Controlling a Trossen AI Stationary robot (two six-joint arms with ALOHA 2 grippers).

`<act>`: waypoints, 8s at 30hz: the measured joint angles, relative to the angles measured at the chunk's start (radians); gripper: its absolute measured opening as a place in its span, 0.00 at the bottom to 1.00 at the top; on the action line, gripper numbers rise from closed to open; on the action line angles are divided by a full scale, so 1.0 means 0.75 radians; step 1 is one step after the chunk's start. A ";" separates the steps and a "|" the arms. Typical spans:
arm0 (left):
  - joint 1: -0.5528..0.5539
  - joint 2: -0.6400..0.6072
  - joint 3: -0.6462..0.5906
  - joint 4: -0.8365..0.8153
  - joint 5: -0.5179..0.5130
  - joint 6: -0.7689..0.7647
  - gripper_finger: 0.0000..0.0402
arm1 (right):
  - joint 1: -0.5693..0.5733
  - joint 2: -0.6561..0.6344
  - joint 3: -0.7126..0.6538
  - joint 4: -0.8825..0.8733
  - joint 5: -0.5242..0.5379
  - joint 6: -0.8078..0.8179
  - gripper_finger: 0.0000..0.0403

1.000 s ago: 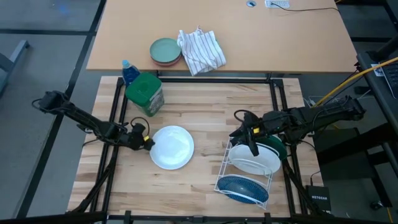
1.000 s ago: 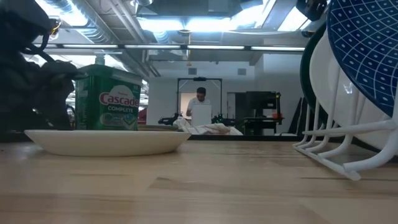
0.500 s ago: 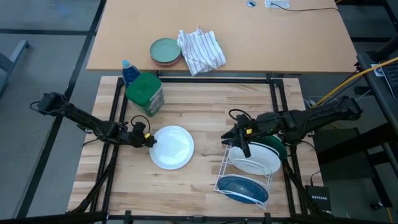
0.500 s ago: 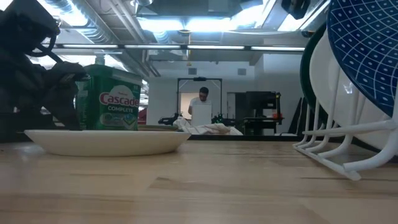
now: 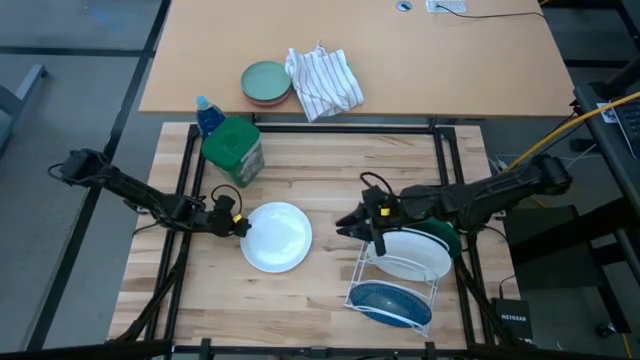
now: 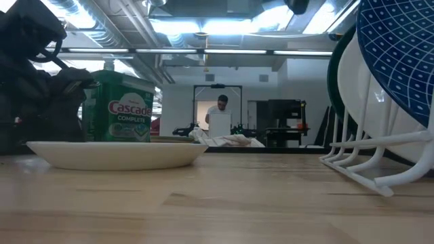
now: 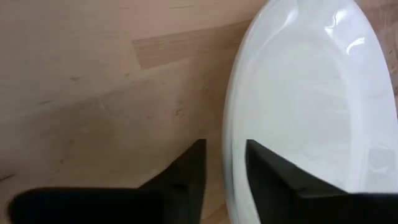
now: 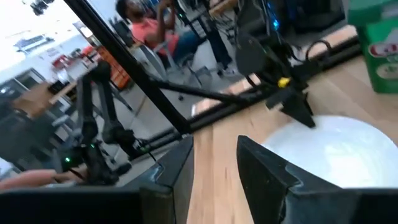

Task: Sort dishes
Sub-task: Put the white plate on the dish rack

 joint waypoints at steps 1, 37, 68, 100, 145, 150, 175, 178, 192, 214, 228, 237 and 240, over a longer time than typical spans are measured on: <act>0.000 0.000 0.000 0.000 0.000 0.000 0.21 | 0.000 0.004 0.000 0.024 0.000 0.001 0.31; -0.004 0.000 0.001 0.508 -0.168 0.910 0.00 | 0.008 0.103 0.001 0.212 0.044 -0.035 0.31; -0.004 -0.001 0.001 0.790 -0.176 1.382 0.00 | -0.178 0.651 0.729 -0.727 0.054 0.023 0.31; -0.033 -0.001 0.003 0.803 -0.174 1.357 0.00 | -0.212 0.909 0.729 -0.779 -0.113 0.085 0.31; -0.029 -0.542 0.005 0.791 -0.177 1.605 0.38 | -0.206 0.890 1.133 -1.145 -0.092 -0.108 0.13; -0.030 -0.701 0.005 0.769 -0.175 1.648 0.38 | -0.179 0.889 1.300 -1.325 -0.053 -0.143 0.13; -0.030 -1.088 0.003 0.045 -0.288 1.538 0.38 | 0.119 0.802 1.933 -2.176 0.261 -0.075 0.13; -0.029 -1.088 0.003 -0.004 -0.313 1.536 0.38 | 0.159 0.785 1.933 -2.223 0.273 -0.044 0.13; -0.029 -1.087 0.003 -0.061 -0.354 1.556 0.38 | 0.294 0.780 1.956 -2.370 0.267 0.096 0.12; -0.029 -1.087 0.003 -0.082 -0.360 1.542 0.38 | 0.306 0.626 1.956 -2.374 0.326 0.098 0.12; -0.029 -1.087 0.003 -0.131 -0.360 1.526 0.38 | 0.352 0.327 1.534 -2.377 0.420 0.232 0.12; -0.029 -1.087 0.003 -0.205 -0.360 1.465 0.38 | 0.480 0.164 1.230 -2.370 0.500 0.496 0.12; -0.029 -1.087 0.003 -0.219 -0.368 1.465 0.38 | 0.510 0.153 1.168 -2.372 0.520 0.530 0.12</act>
